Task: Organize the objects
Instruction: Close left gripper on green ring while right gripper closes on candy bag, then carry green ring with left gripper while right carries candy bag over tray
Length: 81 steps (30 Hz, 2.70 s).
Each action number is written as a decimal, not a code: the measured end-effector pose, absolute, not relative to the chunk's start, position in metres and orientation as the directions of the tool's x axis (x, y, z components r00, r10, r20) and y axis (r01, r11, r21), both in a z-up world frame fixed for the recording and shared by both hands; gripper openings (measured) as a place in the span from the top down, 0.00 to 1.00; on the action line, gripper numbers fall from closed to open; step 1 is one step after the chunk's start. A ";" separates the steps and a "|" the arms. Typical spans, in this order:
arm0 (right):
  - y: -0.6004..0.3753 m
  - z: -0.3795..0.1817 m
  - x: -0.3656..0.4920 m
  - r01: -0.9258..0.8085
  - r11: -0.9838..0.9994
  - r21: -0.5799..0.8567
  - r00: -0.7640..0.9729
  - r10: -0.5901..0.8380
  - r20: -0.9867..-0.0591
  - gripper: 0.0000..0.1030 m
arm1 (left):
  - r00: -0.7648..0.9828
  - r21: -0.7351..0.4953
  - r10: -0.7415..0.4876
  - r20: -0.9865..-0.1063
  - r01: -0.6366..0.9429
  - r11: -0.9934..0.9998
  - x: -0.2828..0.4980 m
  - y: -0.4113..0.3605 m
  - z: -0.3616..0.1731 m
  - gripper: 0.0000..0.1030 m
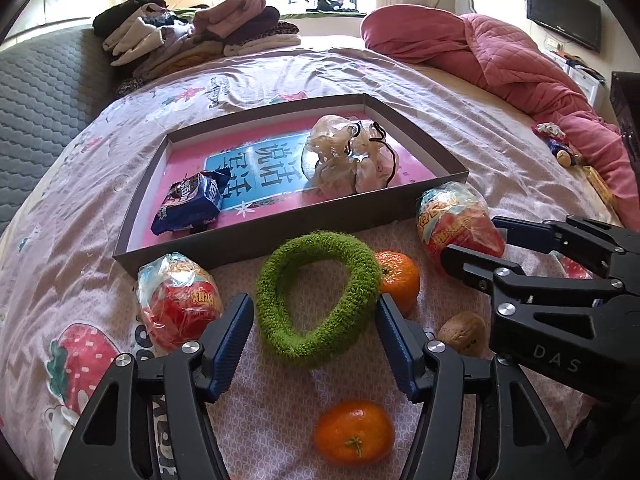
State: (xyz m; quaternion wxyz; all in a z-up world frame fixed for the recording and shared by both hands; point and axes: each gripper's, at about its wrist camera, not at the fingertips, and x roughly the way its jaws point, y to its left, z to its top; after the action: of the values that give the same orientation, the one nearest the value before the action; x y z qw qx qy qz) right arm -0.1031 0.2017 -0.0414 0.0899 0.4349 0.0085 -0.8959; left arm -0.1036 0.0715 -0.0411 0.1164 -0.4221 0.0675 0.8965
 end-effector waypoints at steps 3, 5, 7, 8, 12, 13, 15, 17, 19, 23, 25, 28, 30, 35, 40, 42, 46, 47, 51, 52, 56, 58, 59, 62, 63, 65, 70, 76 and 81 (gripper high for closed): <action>0.203 -0.043 -0.109 0.166 -0.981 0.097 -0.597 -0.178 -0.782 0.49 | -0.615 0.013 0.162 -0.771 -0.270 -0.963 -0.104 0.071 -0.041 0.43; 0.203 -0.044 -0.112 0.163 -0.980 0.114 -0.592 -0.190 -0.783 0.49 | -0.613 0.008 0.168 -0.772 -0.273 -0.962 -0.104 0.070 -0.041 0.47; 0.205 -0.044 -0.114 0.159 -0.977 0.141 -0.589 -0.208 -0.781 0.48 | -0.611 0.005 0.169 -0.774 -0.273 -0.962 -0.105 0.070 -0.042 0.54; 0.205 -0.044 -0.114 0.157 -0.976 0.153 -0.590 -0.217 -0.778 0.48 | -0.606 0.006 0.167 -0.778 -0.273 -0.962 -0.106 0.069 -0.043 0.60; 0.205 -0.046 -0.113 0.160 -0.973 0.166 -0.594 -0.229 -0.771 0.48 | -0.579 -0.026 0.197 -0.791 -0.291 -0.956 -0.107 0.070 -0.048 0.76; 0.205 -0.045 -0.113 0.162 -0.973 0.164 -0.600 -0.229 -0.767 0.48 | -0.579 -0.025 0.198 -0.791 -0.293 -0.956 -0.107 0.071 -0.048 0.77; 0.205 -0.045 -0.112 0.164 -0.973 0.163 -0.603 -0.230 -0.764 0.48 | -0.580 -0.030 0.207 -0.788 -0.299 -0.954 -0.106 0.072 -0.048 0.82; 0.205 -0.044 -0.111 0.168 -0.972 0.166 -0.607 -0.235 -0.759 0.49 | -0.578 -0.040 0.215 -0.787 -0.300 -0.953 -0.106 0.071 -0.048 0.84; 0.205 -0.044 -0.110 0.176 -0.969 0.171 -0.609 -0.244 -0.754 0.49 | -0.580 -0.048 0.221 -0.784 -0.299 -0.953 -0.105 0.071 -0.047 0.85; 0.204 -0.041 -0.108 0.180 -0.969 0.169 -0.622 -0.245 -0.744 0.49 | -0.586 -0.061 0.231 -0.777 -0.295 -0.954 -0.105 0.068 -0.044 0.86; 0.204 -0.039 -0.107 0.182 -0.968 0.170 -0.627 -0.248 -0.739 0.49 | -0.592 -0.068 0.237 -0.770 -0.293 -0.954 -0.105 0.066 -0.042 0.86; 0.205 -0.036 -0.104 0.184 -0.966 0.180 -0.638 -0.257 -0.726 0.49 | -0.601 -0.080 0.247 -0.760 -0.291 -0.953 -0.103 0.063 -0.037 0.86; 0.205 -0.034 -0.102 0.184 -0.966 0.180 -0.646 -0.257 -0.719 0.49 | -0.610 -0.080 0.251 -0.751 -0.294 -0.953 -0.102 0.062 -0.033 0.86; 0.204 -0.027 -0.097 0.192 -0.965 0.181 -0.663 -0.263 -0.700 0.49 | -0.627 -0.090 0.268 -0.732 -0.301 -0.949 -0.097 0.063 -0.023 0.87; 0.198 -0.023 -0.090 0.219 -0.962 0.166 -0.670 -0.271 -0.691 0.49 | -0.639 -0.084 0.271 -0.720 -0.308 -0.948 -0.088 0.064 -0.014 0.87; 0.195 -0.022 -0.086 0.228 -0.960 0.160 -0.673 -0.274 -0.687 0.49 | -0.643 -0.083 0.271 -0.717 -0.307 -0.948 -0.085 0.063 -0.011 0.87; 0.190 -0.020 -0.080 0.246 -0.956 0.159 -0.674 -0.286 -0.681 0.49 | -0.654 -0.077 0.261 -0.710 -0.296 -0.952 -0.080 0.059 -0.005 0.87; 0.189 -0.019 -0.079 0.247 -0.956 0.158 -0.674 -0.287 -0.680 0.49 | -0.657 -0.076 0.259 -0.708 -0.293 -0.953 -0.078 0.058 -0.005 0.87; 0.186 -0.013 -0.072 0.253 -0.957 0.145 -0.688 -0.283 -0.668 0.49 | -0.673 -0.074 0.248 -0.697 -0.276 -0.958 -0.073 0.050 0.003 0.87; 0.185 -0.012 -0.071 0.254 -0.957 0.142 -0.693 -0.283 -0.664 0.49 | -0.676 -0.074 0.245 -0.695 -0.272 -0.959 -0.072 0.048 0.004 0.87; 0.181 -0.002 -0.064 0.263 -0.957 0.123 -0.715 -0.279 -0.641 0.49 | -0.692 -0.077 0.233 -0.683 -0.249 -0.965 -0.069 0.039 0.012 0.87; 0.178 0.002 -0.062 0.266 -0.957 0.112 -0.723 -0.275 -0.634 0.49 | -0.698 -0.077 0.226 -0.679 -0.239 -0.968 -0.067 0.034 0.015 0.87; 0.177 0.004 -0.060 0.269 -0.957 0.107 -0.728 -0.275 -0.628 0.49 | -0.702 -0.078 0.224 -0.676 -0.233 -0.969 -0.067 0.031 0.017 0.87; 0.173 0.012 -0.055 0.276 -0.956 0.097 -0.743 -0.276 -0.609 0.49 | -0.714 -0.084 0.220 -0.665 -0.220 -0.972 -0.065 0.025 0.023 0.87; 0.172 0.015 -0.053 0.277 -0.957 0.090 -0.749 -0.274 -0.603 0.49 | -0.719 -0.085 0.217 -0.660 -0.216 -0.973 -0.065 0.023 0.025 0.87; 0.169 0.022 -0.050 0.283 -0.956 0.079 -0.761 -0.273 -0.589 0.49 | -0.730 -0.085 0.212 -0.650 -0.208 -0.975 -0.064 0.019 0.030 0.86; 0.164 0.033 -0.047 0.291 -0.955 0.060 -0.782 -0.273 -0.560 0.49 | -0.752 -0.084 0.201 -0.628 -0.191 -0.978 -0.063 0.010 0.039 0.86; 0.162 0.043 -0.049 0.301 -0.952 0.054 -0.792 -0.281 -0.542 0.49 | -0.761 -0.089 0.196 -0.618 -0.180 -0.980 -0.066 0.003 0.041 0.86; 0.162 0.049 -0.053 0.301 -0.953 0.044 -0.803 -0.277 -0.528 0.49 | -0.772 -0.095 0.185 -0.608 -0.160 -0.982 -0.072 -0.005 0.045 0.86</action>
State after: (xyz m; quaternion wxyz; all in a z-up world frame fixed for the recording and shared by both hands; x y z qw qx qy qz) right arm -0.0534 0.1617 0.0494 0.1523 0.2748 0.0211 -0.9491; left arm -0.0723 -0.0046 0.0452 0.0916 -0.3249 -0.0187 0.9411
